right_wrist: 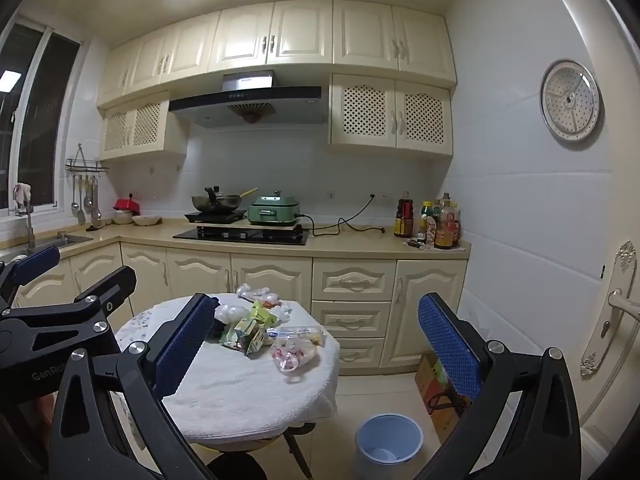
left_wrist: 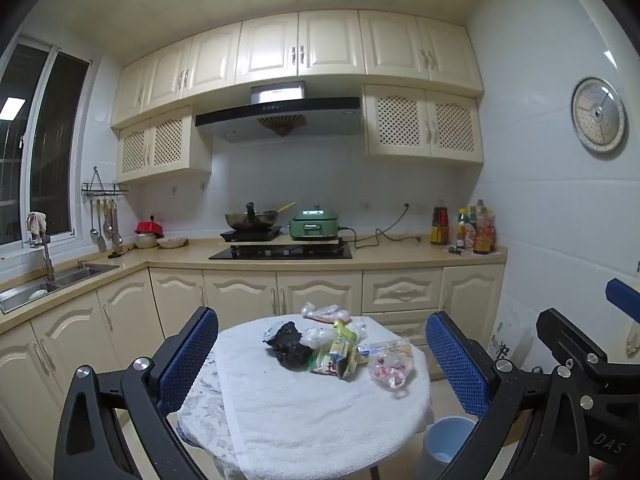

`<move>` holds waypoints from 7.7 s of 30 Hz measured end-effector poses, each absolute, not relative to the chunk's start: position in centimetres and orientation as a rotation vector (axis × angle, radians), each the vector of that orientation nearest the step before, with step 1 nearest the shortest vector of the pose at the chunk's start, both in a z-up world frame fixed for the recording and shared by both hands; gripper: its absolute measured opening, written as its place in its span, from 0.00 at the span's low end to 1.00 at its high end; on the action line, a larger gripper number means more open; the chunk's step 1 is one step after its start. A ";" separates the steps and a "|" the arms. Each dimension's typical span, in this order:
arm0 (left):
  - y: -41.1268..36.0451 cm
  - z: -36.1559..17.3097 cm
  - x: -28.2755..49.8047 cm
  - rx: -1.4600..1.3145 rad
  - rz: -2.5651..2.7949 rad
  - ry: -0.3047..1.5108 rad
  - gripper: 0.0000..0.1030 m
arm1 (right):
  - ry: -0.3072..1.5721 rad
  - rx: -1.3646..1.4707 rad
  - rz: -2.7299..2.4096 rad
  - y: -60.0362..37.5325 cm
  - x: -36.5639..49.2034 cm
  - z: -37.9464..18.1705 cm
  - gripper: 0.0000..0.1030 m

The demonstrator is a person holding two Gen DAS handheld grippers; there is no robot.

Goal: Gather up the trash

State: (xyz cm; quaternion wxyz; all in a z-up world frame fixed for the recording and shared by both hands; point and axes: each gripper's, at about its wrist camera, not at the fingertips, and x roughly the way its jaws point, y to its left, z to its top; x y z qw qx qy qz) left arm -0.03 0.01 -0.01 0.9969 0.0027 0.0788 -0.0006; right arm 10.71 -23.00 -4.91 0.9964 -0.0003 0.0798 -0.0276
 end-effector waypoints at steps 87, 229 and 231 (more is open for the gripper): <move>-0.1 -0.4 3.2 0.034 -0.054 0.218 0.99 | 0.230 0.052 -0.070 -24.3 12.1 -6.5 1.00; -33.7 -23.5 57.6 0.164 -0.396 0.947 0.76 | 0.824 0.558 -0.252 -56.5 47.9 -42.7 0.88; -33.0 -22.2 56.1 0.163 -0.395 0.920 0.76 | 0.814 0.549 -0.257 -56.3 47.2 -41.6 0.93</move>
